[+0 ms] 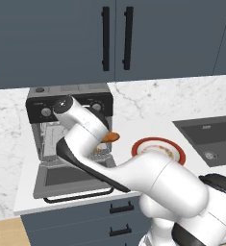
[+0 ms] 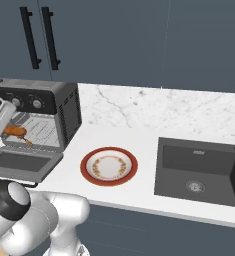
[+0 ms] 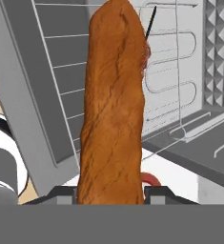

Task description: Pick up the kebab skewer and baguette bread, and place them inside the toaster oven. Close the toaster oven door and start by setting the timer.

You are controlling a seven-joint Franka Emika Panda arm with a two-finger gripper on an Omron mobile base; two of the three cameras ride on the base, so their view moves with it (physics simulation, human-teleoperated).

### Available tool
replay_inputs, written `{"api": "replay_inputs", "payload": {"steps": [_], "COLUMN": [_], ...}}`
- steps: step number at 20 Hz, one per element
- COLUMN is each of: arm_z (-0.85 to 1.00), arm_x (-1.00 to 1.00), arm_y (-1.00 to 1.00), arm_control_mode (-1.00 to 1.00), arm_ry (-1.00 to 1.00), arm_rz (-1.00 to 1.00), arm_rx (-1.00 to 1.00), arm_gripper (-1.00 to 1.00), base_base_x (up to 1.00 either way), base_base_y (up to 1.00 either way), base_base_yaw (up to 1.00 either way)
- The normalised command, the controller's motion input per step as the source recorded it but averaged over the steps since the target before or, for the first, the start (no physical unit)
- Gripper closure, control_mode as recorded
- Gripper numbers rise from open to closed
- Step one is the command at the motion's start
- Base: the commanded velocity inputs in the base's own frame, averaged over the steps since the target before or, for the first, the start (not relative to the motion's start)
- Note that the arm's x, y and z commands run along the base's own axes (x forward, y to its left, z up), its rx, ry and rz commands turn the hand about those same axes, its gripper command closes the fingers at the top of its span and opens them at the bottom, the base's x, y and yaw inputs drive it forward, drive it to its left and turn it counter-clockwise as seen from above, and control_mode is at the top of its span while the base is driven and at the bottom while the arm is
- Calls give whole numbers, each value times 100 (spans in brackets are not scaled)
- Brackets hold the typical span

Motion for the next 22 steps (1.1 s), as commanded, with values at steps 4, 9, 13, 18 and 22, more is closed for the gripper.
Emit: {"api": "replay_inputs", "payload": {"steps": [4,9,13,18,22], "arm_z": [-15,-1,-1,-11,-18], "arm_x": [6,22,30,6,0], "arm_y": [0,17,35,11,0], "arm_control_mode": [-100,-100,-100,-100,-100], "arm_ry": [0,3,10,1,0], "arm_rz": [0,0,0,-1,-6], "arm_rx": [0,0,0,1,0], "arm_gripper": [100,100,100,100,100], "base_base_x": [0,0,0,0,0], "base_base_y": [0,0,0,0,0], "base_base_yaw": [0,0,0,0,0]}}
